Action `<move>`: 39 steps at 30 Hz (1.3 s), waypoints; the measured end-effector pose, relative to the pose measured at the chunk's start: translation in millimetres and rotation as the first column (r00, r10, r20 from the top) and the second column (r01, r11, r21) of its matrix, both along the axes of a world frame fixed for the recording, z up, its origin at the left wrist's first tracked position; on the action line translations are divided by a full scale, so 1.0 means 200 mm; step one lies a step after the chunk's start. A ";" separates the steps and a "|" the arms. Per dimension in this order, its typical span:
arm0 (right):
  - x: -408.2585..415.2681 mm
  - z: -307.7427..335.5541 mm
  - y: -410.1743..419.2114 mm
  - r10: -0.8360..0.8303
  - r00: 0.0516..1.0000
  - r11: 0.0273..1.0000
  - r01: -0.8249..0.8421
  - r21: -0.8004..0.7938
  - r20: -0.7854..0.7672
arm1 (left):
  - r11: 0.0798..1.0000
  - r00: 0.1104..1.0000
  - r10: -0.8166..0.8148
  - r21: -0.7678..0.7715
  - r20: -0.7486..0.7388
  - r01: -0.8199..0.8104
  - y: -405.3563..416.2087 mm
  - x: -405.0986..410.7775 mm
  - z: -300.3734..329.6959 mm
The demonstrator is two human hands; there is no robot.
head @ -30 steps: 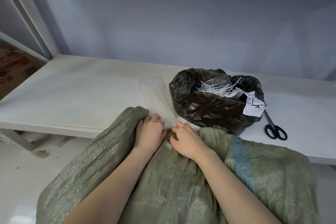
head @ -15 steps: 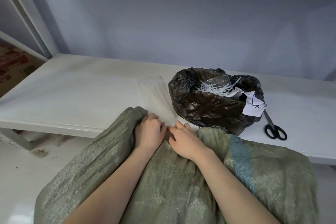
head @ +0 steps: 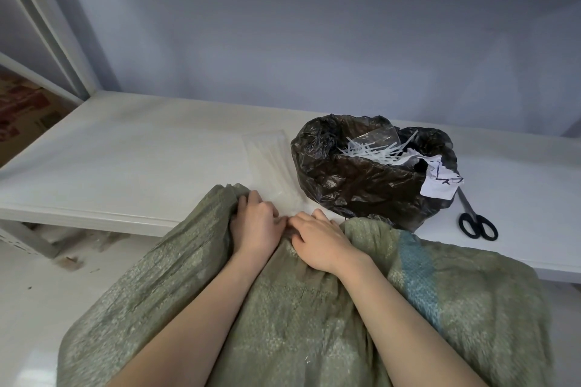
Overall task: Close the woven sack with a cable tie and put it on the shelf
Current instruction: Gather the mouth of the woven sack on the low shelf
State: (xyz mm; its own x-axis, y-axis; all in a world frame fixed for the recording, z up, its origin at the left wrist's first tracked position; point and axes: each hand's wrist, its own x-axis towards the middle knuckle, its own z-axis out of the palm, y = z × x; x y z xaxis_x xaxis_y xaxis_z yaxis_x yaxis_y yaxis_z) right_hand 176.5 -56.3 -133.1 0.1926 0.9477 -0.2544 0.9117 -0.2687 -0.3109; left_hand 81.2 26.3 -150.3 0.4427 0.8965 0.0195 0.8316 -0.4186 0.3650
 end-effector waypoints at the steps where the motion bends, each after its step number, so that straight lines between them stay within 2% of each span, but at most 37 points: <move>1: 0.00 0.00 0.00 -0.003 1.000 1.000 0.003 0.014 -0.016 | 0.999 0.999 0.030 -0.036 -0.011 -0.030 0.01 0.01 0.01; 5: 0.01 -0.01 0.00 -0.009 0.998 0.999 0.012 0.052 -0.065 | 0.988 0.994 0.080 -0.126 -0.080 -0.090 0.04 0.03 0.03; 9: 0.02 -0.01 0.00 0.000 0.997 0.999 0.003 0.052 -0.076 | 0.968 0.988 0.149 -0.195 -0.048 -0.155 0.04 0.04 0.03; 11: 0.01 -0.01 0.00 0.009 0.997 0.999 -0.005 0.051 -0.076 | 0.972 0.990 0.130 -0.190 -0.061 -0.139 0.04 0.04 0.04; 15: 0.00 -0.01 -0.01 0.047 0.998 0.998 -0.045 0.046 -0.037 | 0.997 0.951 -0.027 -0.081 -0.307 0.002 0.05 0.08 0.11; 18: 0.00 -0.01 0.00 0.051 0.999 0.998 -0.051 0.045 0.006 | 0.997 0.928 -0.051 -0.065 -0.369 0.029 0.05 0.08 0.12; 20: 0.00 -0.02 0.00 0.046 0.999 0.997 -0.046 0.056 0.012 | 0.997 0.946 -0.049 -0.079 -0.321 0.025 0.04 0.06 0.11; 24: 0.00 -0.01 0.00 0.061 0.998 0.997 -0.061 0.053 0.006 | 0.987 0.999 0.036 -0.153 -0.039 -0.041 0.05 0.02 0.07; 27: -0.01 -0.01 0.00 0.063 0.998 0.997 -0.064 0.045 0.017 | 0.960 0.989 0.101 -0.271 0.108 -0.069 0.08 0.01 0.06; 30: -0.01 -0.01 -0.01 0.062 0.997 0.998 -0.063 0.029 0.036 | 0.948 0.972 0.108 -0.316 0.207 -0.038 0.10 0.01 0.07; 33: -0.01 -0.02 0.00 0.055 0.998 0.998 -0.056 0.017 0.033 | 0.965 0.964 0.064 -0.262 0.258 0.006 0.09 0.00 0.10; 37: -0.01 0.00 -0.01 0.007 0.999 1.000 -0.007 -0.004 0.047 | 0.999 0.966 -0.032 -0.002 0.256 0.033 0.06 -0.02 0.25; 39: -0.01 0.04 -0.03 -0.026 0.996 0.997 0.020 0.072 0.086 | 0.996 0.954 -0.085 0.049 0.287 0.074 0.06 -0.04 0.37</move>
State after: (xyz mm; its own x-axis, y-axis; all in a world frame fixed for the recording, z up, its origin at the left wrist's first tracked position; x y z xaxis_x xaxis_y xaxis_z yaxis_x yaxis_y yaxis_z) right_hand 173.8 -62.1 -124.4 0.2332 0.9579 -0.1678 0.9298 -0.2701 -0.2499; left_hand 73.2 38.1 -75.5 0.4830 0.8548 0.1898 0.6563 -0.4969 0.5677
